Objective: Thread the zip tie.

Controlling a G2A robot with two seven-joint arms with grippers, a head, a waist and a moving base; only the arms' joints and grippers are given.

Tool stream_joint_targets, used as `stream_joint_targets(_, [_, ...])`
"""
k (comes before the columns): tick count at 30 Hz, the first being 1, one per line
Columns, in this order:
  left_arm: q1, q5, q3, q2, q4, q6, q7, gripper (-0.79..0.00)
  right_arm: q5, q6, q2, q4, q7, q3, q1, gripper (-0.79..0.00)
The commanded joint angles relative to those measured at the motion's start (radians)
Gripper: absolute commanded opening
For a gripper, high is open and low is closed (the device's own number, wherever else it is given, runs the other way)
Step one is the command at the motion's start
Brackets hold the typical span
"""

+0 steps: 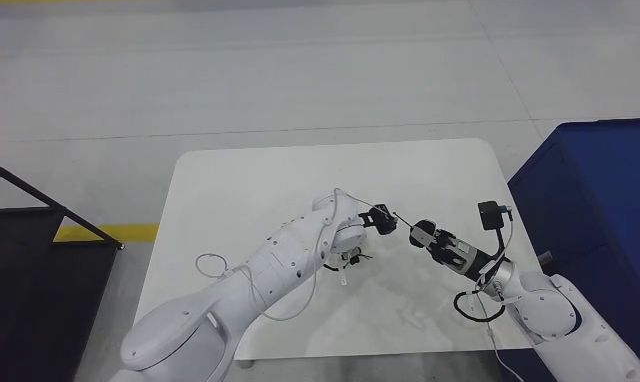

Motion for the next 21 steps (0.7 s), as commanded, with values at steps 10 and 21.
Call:
stream_joint_targets(10, [-0.001, 0.023, -0.012, -0.013, 0.005, 0.004, 0.015, -0.785, 0.000, 0.000, 0.000, 0.000, 0.000, 0.000, 0.000, -0.785])
stream_joint_targets(21, [0.027, 0.084, -0.100, 0.042, -0.171, 0.055, -0.073, -0.785, 0.000, 0.000, 0.000, 0.000, 0.000, 0.000, 0.000, -0.785])
